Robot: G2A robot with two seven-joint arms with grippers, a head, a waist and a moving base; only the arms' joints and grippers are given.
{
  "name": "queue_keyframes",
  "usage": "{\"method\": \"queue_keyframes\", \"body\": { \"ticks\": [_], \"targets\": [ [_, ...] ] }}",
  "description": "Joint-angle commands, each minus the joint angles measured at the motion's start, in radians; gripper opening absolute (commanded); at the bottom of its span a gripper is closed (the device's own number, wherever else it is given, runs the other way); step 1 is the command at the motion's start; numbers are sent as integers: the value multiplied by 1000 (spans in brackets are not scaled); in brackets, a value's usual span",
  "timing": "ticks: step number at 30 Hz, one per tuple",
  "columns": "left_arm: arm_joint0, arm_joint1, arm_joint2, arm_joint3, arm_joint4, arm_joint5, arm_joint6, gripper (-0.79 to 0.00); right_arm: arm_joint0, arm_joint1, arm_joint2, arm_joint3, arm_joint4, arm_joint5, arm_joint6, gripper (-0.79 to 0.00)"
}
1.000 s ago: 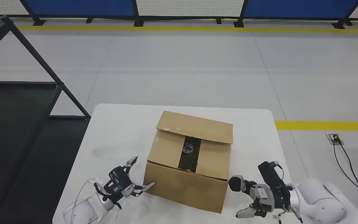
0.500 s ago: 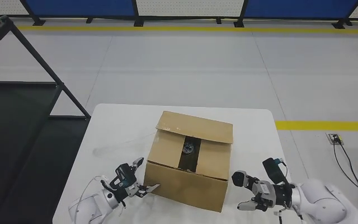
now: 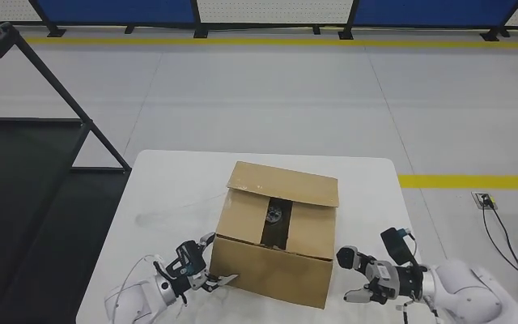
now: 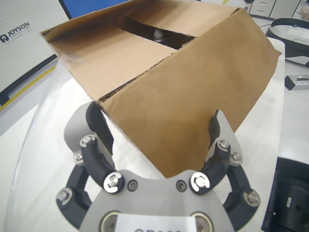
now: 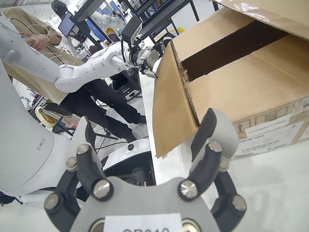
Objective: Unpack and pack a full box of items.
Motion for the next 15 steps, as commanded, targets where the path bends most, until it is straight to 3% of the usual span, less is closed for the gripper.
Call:
{"method": "queue_keyframes", "body": {
  "ticks": [1,7,15],
  "targets": [
    [1,1,4,0,2,1,3,0,2,0,-1,-1,1,0,-2,0],
    [6,6,16,-7,11,-2,15,0,-4,-2,-9,-5,25,0,-19,0],
    [28,10,5,-18,-11,65,51,0,4,-7,-15,45,263,0,-3,0]
  ]
}}
